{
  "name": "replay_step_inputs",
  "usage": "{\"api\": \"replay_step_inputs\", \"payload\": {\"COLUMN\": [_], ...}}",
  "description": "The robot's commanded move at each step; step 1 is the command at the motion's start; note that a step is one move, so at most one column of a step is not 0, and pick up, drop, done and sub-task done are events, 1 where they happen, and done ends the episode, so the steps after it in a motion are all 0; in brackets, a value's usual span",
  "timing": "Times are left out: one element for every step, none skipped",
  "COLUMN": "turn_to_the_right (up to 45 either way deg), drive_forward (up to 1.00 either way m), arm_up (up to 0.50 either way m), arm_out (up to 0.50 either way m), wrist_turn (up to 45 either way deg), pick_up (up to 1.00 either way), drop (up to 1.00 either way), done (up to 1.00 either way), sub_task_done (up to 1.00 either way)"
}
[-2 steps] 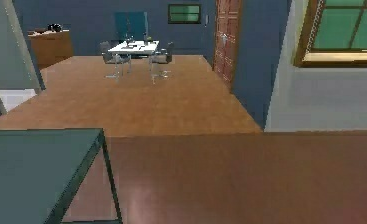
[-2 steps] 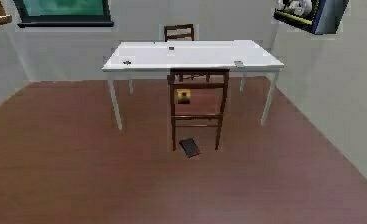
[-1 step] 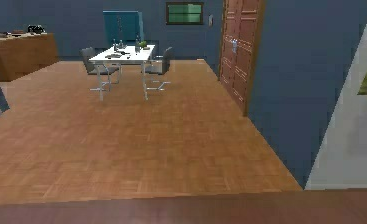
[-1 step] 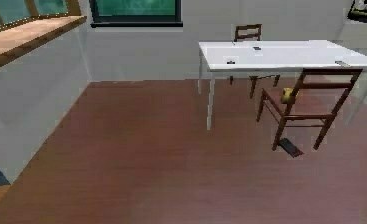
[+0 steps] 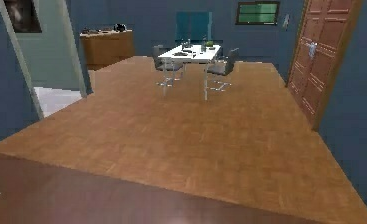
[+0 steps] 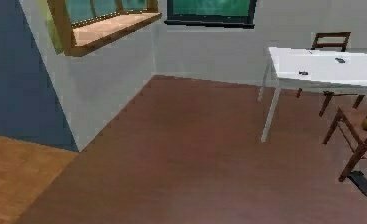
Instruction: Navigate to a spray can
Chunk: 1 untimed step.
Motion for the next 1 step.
{"api": "replay_step_inputs", "payload": {"turn_to_the_right": [0.0], "drive_forward": [0.10], "arm_up": [0.00], "arm_out": [0.00], "wrist_turn": [0.0], "pick_up": [0.00], "drop": [0.00], "done": [0.00], "sub_task_done": [0.00]}}
